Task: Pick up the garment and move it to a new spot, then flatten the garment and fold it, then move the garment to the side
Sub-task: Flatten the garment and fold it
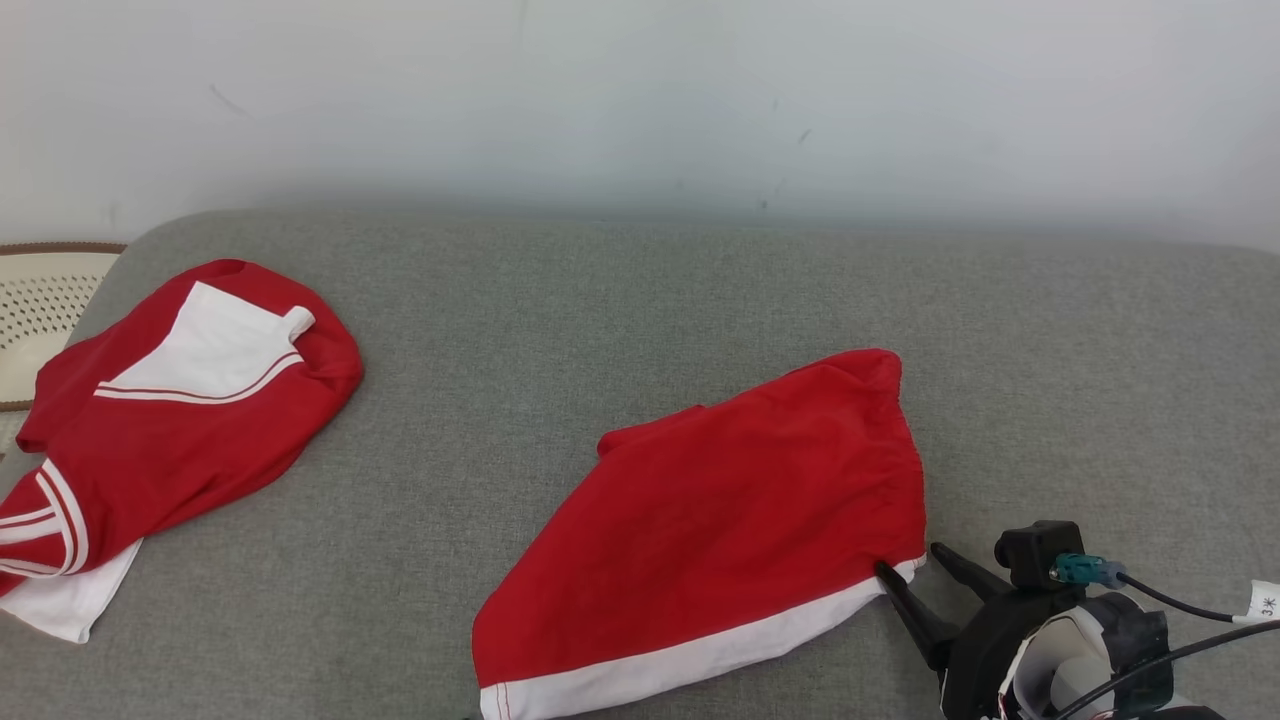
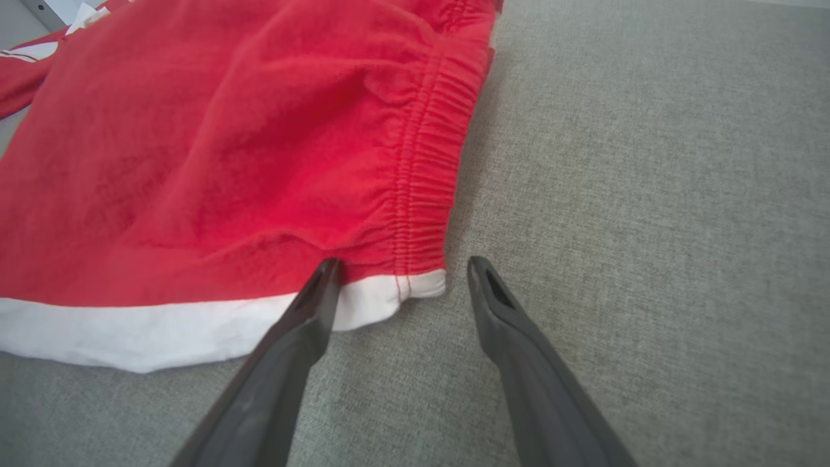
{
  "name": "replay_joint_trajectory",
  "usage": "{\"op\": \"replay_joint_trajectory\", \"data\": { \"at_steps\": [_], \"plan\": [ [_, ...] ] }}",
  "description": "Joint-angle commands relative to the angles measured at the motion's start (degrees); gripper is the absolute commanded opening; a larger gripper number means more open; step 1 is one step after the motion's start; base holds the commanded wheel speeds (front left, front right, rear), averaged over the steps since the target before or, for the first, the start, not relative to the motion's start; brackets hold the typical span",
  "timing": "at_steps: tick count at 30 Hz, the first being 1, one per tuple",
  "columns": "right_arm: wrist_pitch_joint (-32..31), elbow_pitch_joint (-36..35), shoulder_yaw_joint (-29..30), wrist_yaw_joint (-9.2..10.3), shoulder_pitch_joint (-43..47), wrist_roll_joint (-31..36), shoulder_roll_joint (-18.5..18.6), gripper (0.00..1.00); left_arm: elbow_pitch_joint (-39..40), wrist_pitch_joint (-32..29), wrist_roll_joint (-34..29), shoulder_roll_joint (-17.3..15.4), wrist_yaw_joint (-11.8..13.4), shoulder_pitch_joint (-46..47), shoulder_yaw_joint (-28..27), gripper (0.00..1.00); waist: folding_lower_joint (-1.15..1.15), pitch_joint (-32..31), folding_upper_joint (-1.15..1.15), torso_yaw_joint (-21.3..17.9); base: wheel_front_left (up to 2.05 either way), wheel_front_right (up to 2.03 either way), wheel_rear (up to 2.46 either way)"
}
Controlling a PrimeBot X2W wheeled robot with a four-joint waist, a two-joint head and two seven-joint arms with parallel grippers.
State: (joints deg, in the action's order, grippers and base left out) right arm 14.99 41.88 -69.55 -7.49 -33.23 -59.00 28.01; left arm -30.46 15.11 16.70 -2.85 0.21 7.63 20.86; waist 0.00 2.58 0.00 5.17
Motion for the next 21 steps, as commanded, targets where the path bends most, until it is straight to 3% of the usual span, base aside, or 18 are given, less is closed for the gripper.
{"op": "replay_joint_trajectory", "data": {
  "at_steps": [1, 6, 7, 8, 9, 10, 21],
  "plan": [
    [0.24, 0.44, -0.66, 0.00, -0.12, -0.62, -0.12, 1.00, -0.74, 0.07, 0.84, -0.08, 0.15, 1.01, 0.29, 1.00, 0.00, 0.22, 0.00, 0.14, 0.00, 0.00, 0.00],
    [0.08, 1.37, -2.01, 0.00, -1.15, -1.87, -0.80, 1.00, -1.89, 0.06, 2.57, -0.08, -0.25, 2.81, 1.61, 1.00, 0.00, 0.76, 0.00, 0.21, 0.00, 0.00, 0.00],
    [-0.28, 1.59, -2.27, 0.00, -1.31, -2.11, -0.91, 0.94, -2.30, 0.05, 3.24, -0.08, -0.65, 3.10, 2.01, 1.00, 0.00, 0.87, 0.00, 0.24, 0.00, 0.00, 0.00],
    [-0.38, 1.64, -2.47, 0.00, -1.45, -2.27, -1.01, 0.45, -2.92, 0.02, 3.70, -0.08, -0.83, 3.40, 2.54, 0.76, 0.00, 0.96, 0.00, 0.26, 0.00, 0.00, 0.00],
    [-0.49, 1.55, -2.67, 0.00, -1.60, -2.39, -1.14, 0.24, -3.37, 0.02, 3.64, -0.08, -0.90, 3.93, 2.94, 0.42, 0.00, 1.03, 0.00, 0.24, 0.00, 0.00, 0.00],
    [-0.47, 1.46, -2.86, 0.00, -1.68, -2.55, -1.19, 0.00, -3.32, 0.02, 4.03, -0.07, -0.90, 4.36, 3.08, 0.00, 0.00, 1.08, 0.00, 0.19, 0.00, 0.00, 0.00],
    [0.13, -2.72, -3.48, 0.00, 0.02, -5.52, 0.81, 0.00, 1.95, 0.03, 0.98, -0.16, 0.39, 1.99, 0.37, 0.00, 0.00, -1.33, 0.00, -0.06, 0.00, 0.00, 0.00]
  ]
}}
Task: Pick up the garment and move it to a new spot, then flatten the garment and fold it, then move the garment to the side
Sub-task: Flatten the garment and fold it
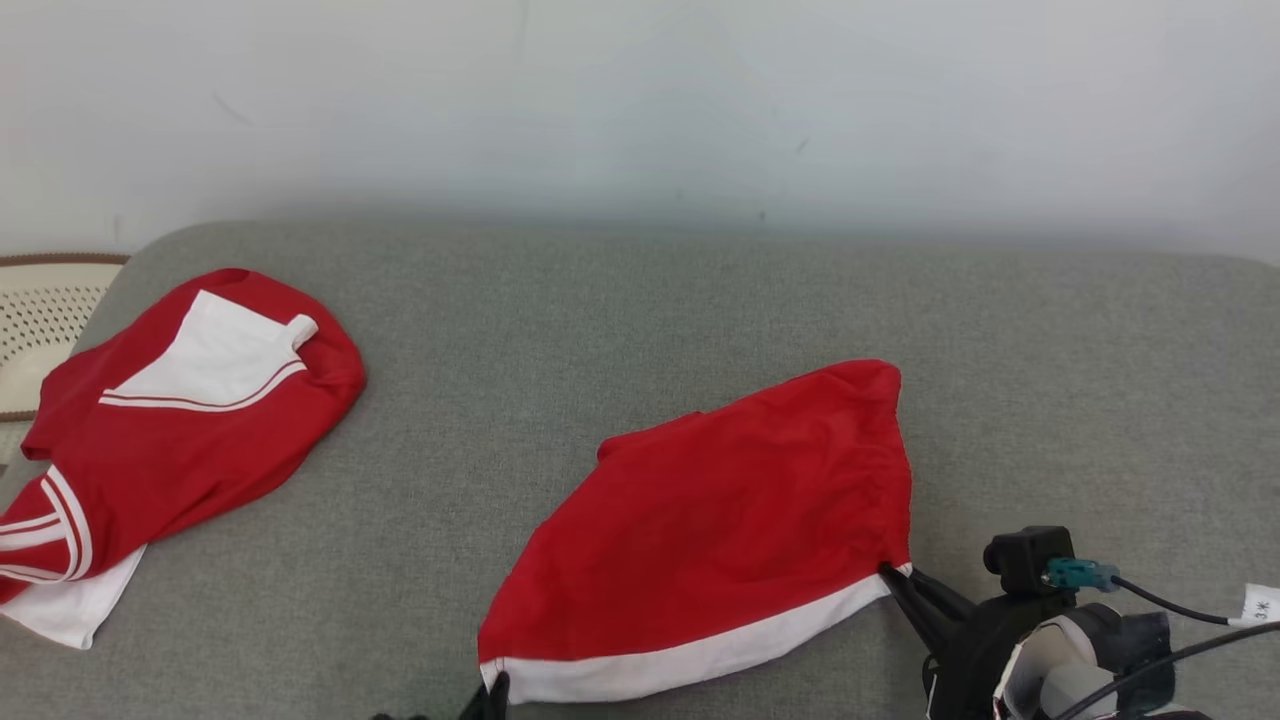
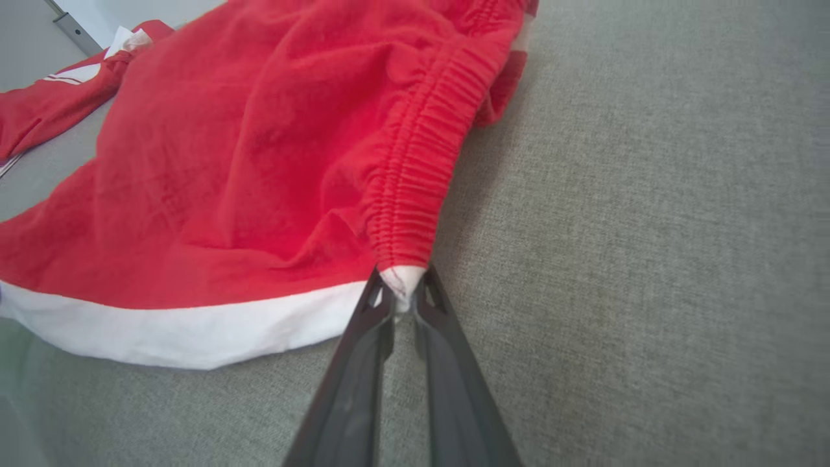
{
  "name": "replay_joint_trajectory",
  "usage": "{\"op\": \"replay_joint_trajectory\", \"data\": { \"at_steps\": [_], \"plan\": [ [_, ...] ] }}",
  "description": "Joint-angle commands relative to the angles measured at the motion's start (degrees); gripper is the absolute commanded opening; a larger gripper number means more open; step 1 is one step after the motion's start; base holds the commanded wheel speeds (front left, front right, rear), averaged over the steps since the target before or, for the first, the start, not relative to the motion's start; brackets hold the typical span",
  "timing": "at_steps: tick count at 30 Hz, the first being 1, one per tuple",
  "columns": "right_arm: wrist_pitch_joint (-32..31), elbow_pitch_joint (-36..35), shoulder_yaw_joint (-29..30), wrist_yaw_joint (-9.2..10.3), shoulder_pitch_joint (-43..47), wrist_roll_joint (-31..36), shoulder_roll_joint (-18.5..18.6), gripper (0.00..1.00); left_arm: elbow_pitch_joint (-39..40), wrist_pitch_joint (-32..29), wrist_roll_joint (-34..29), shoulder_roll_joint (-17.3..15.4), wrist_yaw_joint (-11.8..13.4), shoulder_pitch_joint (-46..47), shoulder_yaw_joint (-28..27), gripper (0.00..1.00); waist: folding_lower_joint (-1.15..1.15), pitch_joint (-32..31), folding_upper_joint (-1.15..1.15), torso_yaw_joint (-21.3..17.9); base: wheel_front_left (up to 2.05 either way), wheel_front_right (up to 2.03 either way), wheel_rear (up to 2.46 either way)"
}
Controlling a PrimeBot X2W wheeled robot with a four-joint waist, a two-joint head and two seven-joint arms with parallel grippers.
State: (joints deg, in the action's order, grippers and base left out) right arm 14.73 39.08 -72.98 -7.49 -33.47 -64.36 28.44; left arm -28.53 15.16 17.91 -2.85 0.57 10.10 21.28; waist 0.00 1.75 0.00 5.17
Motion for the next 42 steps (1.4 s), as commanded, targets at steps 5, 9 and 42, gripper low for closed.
{"op": "replay_joint_trajectory", "data": {
  "at_steps": [5, 9, 42],
  "plan": [
    [0.35, -5.86, -0.19, 0.00, -0.41, -1.18, 3.07, 0.00, 5.61, -0.01, -2.54, -1.36, -0.12, -1.15, -2.86, 0.00, 0.00, -1.77, 0.00, -1.01, 0.00, 0.00, 0.00],
    [-0.47, -11.10, 0.09, 0.00, -2.61, -2.34, 5.19, 0.00, 9.45, 0.00, -4.47, -2.92, -0.76, 1.00, -4.18, 0.00, 0.00, -1.92, 0.00, -2.22, 0.00, 0.00, 0.00],
    [-14.67, 9.69, 13.50, 0.02, -60.18, -17.22, -6.26, 0.00, -13.44, -10.91, -5.48, -14.45, -7.84, 80.44, -2.04, 0.00, 0.00, 21.43, 0.00, -12.62, 0.00, 0.00, 0.00]
  ]
}}
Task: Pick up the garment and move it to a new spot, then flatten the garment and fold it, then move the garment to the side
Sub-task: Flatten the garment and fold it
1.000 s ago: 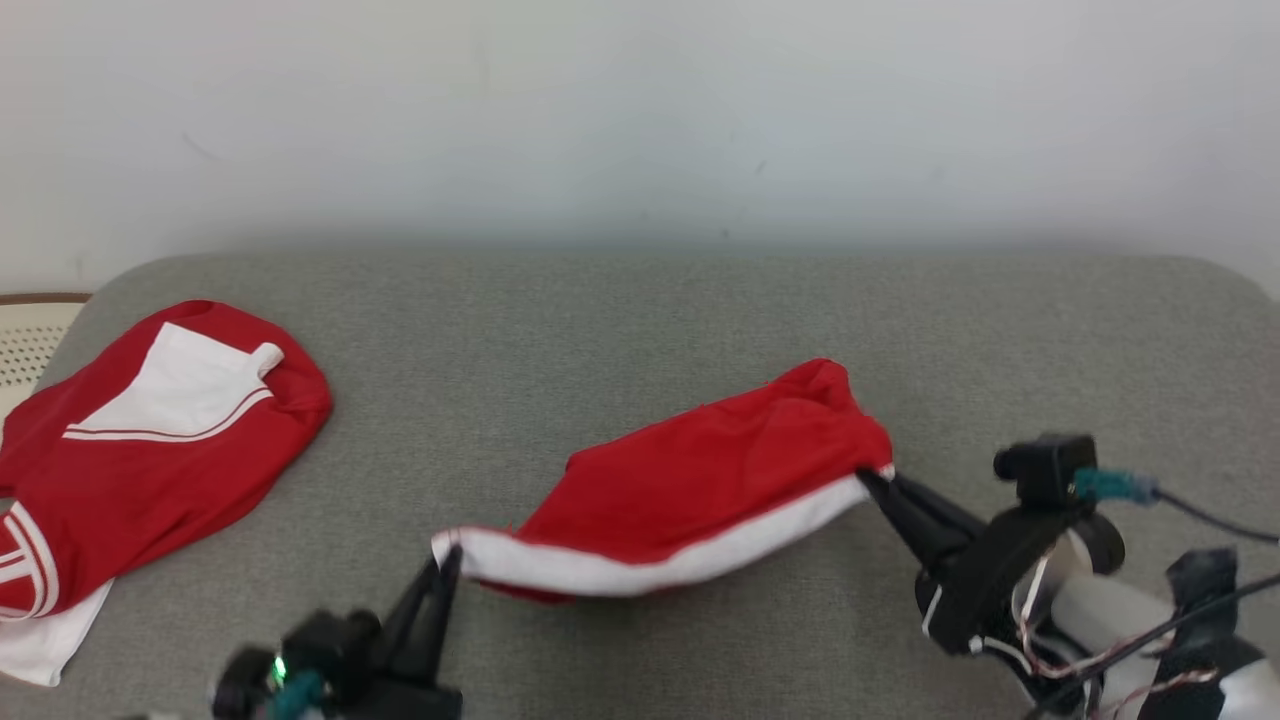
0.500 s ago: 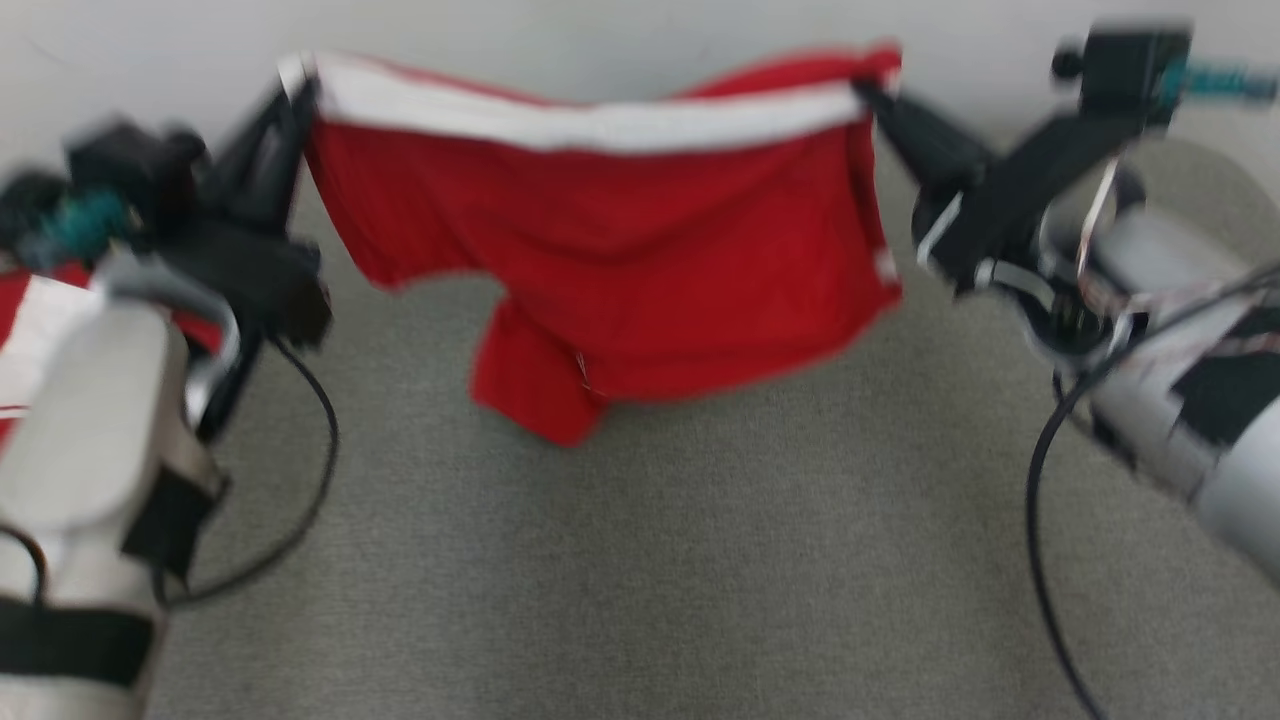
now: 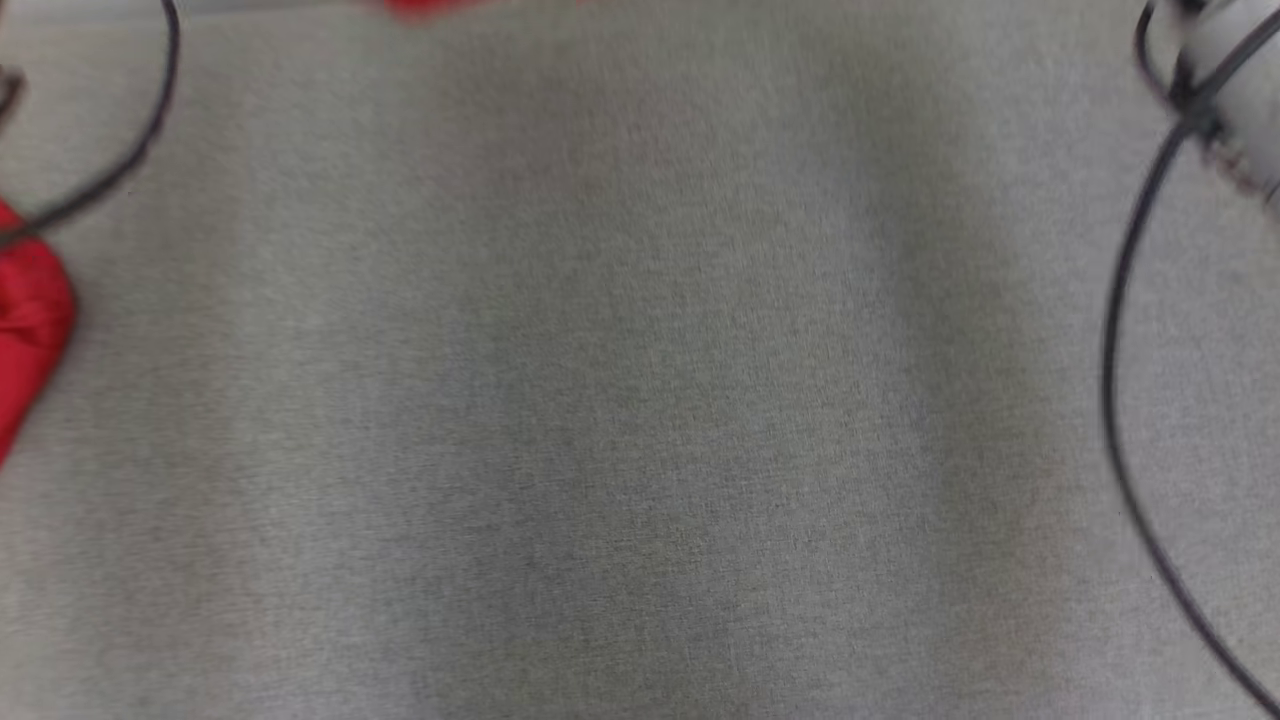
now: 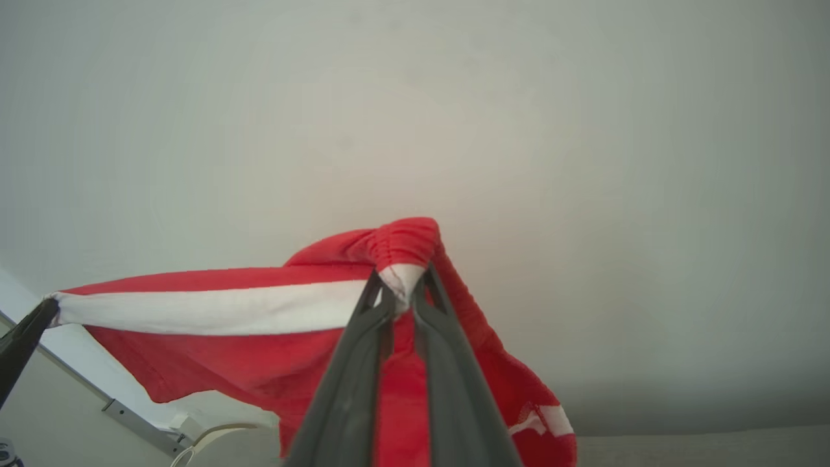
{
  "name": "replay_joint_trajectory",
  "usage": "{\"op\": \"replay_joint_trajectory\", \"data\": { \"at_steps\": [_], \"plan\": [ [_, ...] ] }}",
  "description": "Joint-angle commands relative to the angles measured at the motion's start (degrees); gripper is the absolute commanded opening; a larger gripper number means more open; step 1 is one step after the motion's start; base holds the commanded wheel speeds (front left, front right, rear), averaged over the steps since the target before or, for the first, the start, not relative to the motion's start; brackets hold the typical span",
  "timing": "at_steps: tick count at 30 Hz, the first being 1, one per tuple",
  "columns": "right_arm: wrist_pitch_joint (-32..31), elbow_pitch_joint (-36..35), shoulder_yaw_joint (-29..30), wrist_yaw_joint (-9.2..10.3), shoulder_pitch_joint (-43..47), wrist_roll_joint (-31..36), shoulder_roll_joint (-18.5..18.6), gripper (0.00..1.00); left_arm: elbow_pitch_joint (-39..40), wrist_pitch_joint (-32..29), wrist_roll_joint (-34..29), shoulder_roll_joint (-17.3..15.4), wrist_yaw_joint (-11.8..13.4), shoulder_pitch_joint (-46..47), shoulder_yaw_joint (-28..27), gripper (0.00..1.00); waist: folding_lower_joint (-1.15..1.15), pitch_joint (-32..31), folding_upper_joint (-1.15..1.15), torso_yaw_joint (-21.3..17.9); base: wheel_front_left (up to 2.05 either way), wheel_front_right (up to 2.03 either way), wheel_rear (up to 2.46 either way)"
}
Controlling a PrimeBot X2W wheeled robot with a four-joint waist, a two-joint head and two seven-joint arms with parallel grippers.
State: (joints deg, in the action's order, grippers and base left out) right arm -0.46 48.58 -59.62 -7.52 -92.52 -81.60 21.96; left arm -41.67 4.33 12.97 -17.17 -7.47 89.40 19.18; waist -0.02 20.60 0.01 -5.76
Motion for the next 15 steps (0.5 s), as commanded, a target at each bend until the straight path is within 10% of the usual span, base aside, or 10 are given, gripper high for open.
{"op": "replay_joint_trajectory", "data": {
  "at_steps": [1, 15],
  "plan": [
    [1.33, 0.83, 0.86, 0.06, -2.56, -0.25, -0.03, 0.00, -0.73, 0.12, -0.61, 0.18, 0.18, 3.09, 0.38, 0.00, 0.02, 3.21, -0.01, -1.64, 0.00, 0.00, 0.00],
    [5.86, -1.54, -2.19, 0.05, -1.68, 0.75, 2.19, 0.00, -7.03, 7.74, 0.04, 3.68, 0.50, 4.88, 2.81, 0.00, 0.02, 9.08, -0.01, 0.12, 0.00, 0.00, 0.00]
  ]
}}
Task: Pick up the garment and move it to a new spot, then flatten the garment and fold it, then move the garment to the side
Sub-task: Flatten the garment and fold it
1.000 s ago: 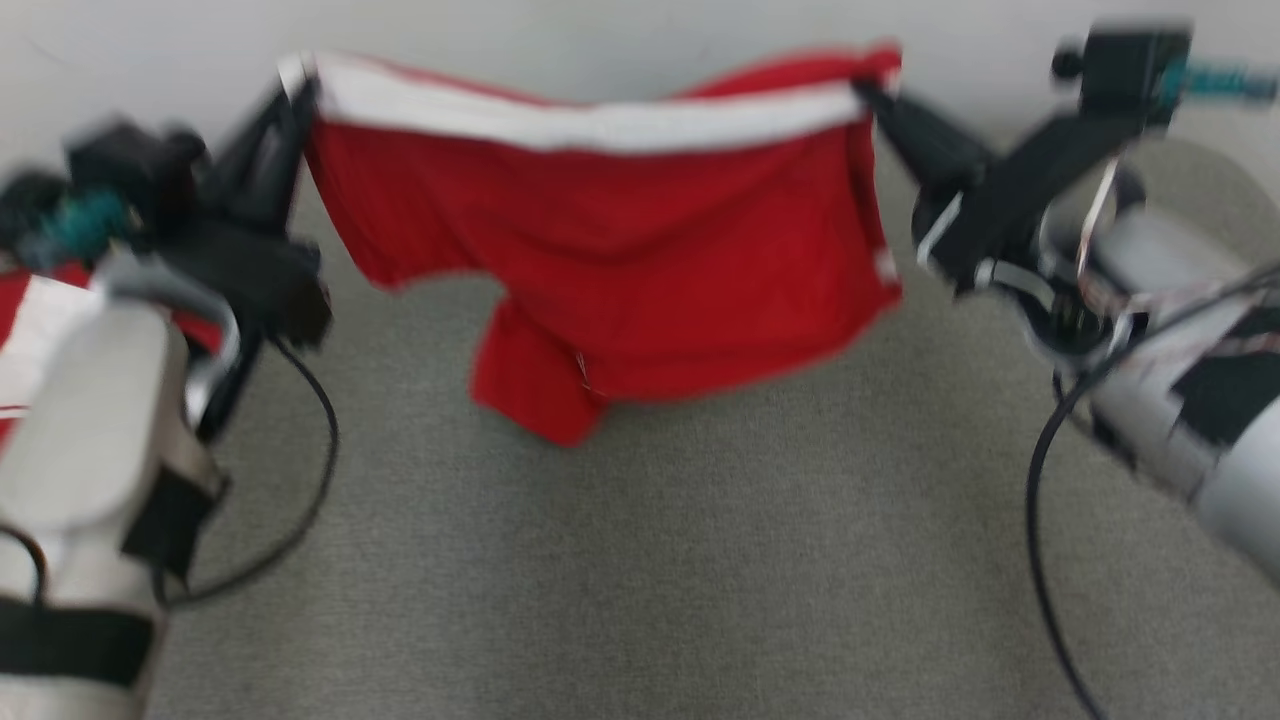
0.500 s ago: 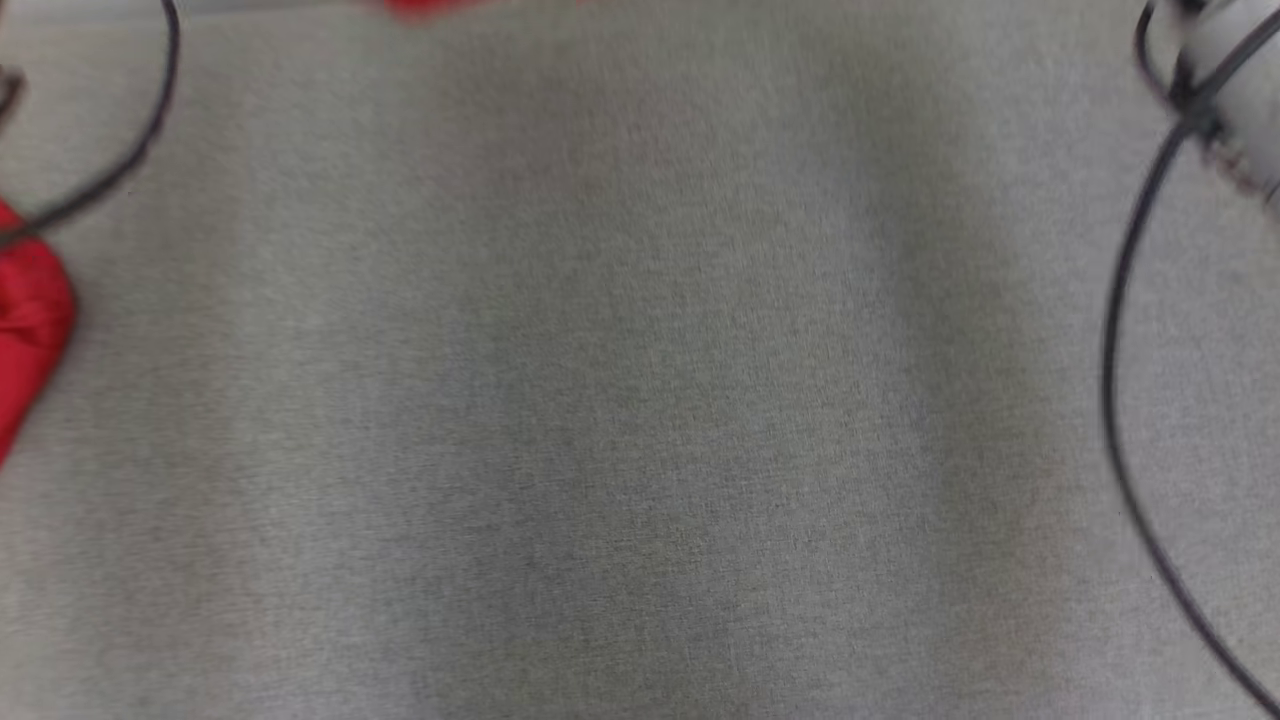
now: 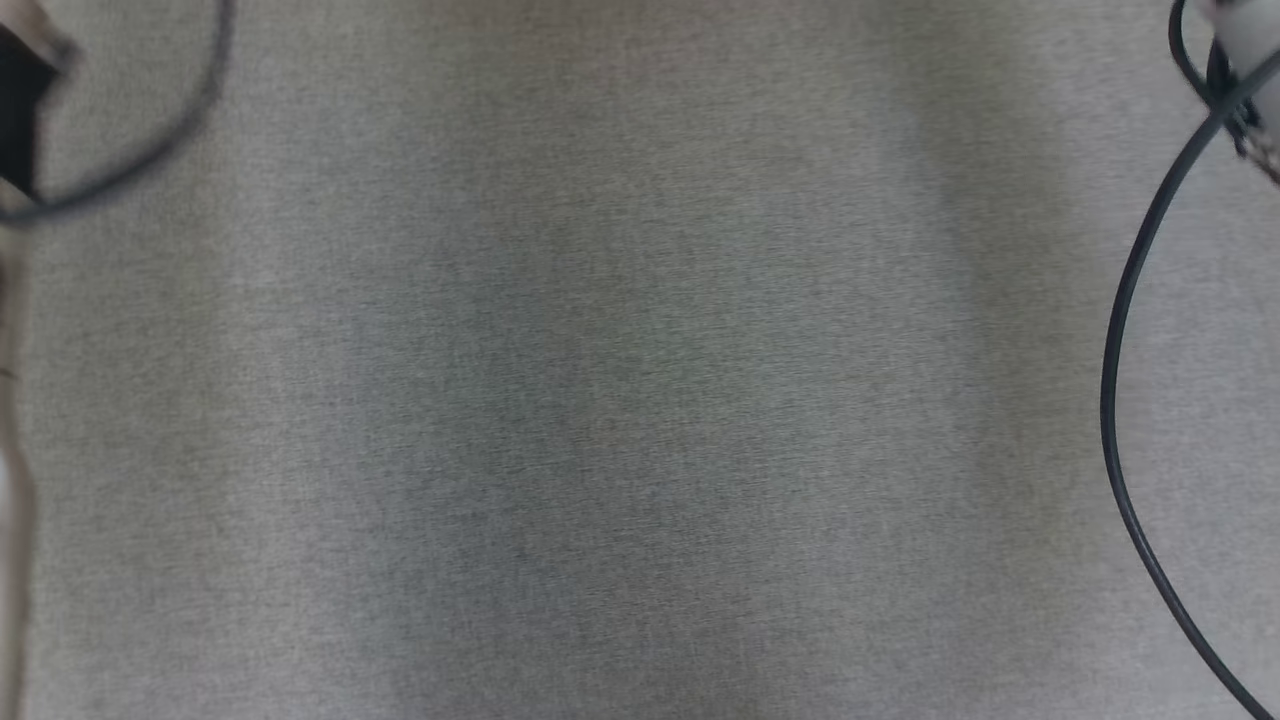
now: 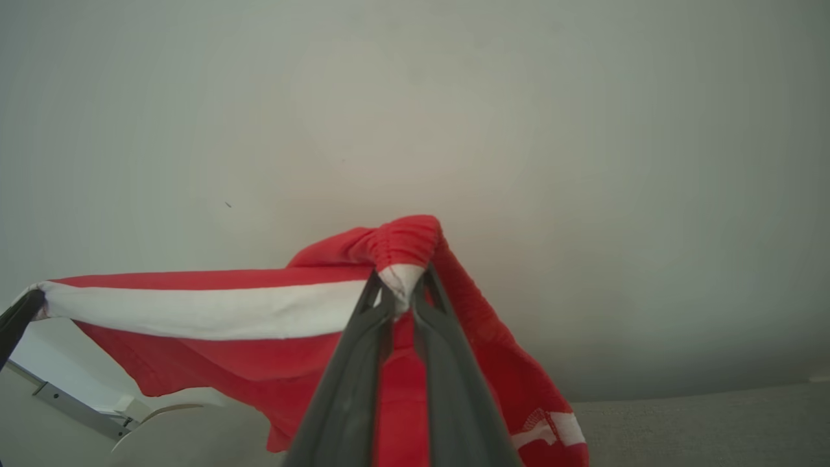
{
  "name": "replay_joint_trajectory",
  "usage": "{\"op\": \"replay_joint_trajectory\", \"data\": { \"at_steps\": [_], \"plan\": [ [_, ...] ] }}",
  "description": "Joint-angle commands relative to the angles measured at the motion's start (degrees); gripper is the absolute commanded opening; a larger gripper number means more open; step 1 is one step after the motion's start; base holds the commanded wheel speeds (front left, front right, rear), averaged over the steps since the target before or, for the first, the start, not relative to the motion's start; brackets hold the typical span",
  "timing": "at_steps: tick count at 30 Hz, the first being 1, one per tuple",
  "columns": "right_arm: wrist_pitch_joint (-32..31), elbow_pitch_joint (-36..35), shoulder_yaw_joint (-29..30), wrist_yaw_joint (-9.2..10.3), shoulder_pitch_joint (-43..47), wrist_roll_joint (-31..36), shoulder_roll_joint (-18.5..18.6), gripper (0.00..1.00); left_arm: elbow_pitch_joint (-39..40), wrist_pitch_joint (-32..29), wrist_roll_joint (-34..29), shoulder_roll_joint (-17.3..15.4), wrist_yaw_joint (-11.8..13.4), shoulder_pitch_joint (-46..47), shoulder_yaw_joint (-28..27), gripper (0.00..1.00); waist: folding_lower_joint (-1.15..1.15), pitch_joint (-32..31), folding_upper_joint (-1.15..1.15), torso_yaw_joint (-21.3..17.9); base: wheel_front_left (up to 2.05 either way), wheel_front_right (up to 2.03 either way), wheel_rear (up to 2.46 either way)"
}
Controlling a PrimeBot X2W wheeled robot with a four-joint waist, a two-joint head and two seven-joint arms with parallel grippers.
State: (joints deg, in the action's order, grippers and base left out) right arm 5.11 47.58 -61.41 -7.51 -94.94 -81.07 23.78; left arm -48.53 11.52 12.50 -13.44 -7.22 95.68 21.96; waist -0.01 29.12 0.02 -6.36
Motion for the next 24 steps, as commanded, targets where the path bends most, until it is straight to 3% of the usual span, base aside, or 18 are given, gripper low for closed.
{"op": "replay_joint_trajectory", "data": {
  "at_steps": [1, 8, 13, 24],
  "plan": [
    [0.69, -1.42, -1.12, 0.04, 1.75, 0.53, 0.77, 0.00, 0.16, 1.27, 1.09, 0.14, 0.49, -2.72, -0.27, 0.00, 0.01, 0.32, -0.02, 0.95, 0.00, 0.00, 0.00],
    [3.21, -8.64, -6.01, 0.04, 11.26, -0.06, 3.26, 0.00, 6.10, 3.31, 2.48, -0.47, 1.06, -15.81, -0.37, 0.00, 0.01, -3.53, -0.02, 1.26, 0.00, 0.00, 0.00],
    [5.94, -14.15, -9.11, 0.04, 19.59, -0.05, 5.59, 0.00, 14.74, 3.72, 5.36, -1.26, 2.79, -29.29, -2.82, 0.00, 0.01, -7.61, -0.02, 1.02, 0.00, 0.00, 0.00],
    [9.46, -20.61, -11.06, 0.04, 36.55, 0.83, 9.06, 0.00, 34.89, 3.76, 9.89, -0.26, 8.45, -60.57, -6.74, 0.00, 0.01, -14.54, -0.02, 0.20, 0.00, 0.00, 0.00]
  ]
}}
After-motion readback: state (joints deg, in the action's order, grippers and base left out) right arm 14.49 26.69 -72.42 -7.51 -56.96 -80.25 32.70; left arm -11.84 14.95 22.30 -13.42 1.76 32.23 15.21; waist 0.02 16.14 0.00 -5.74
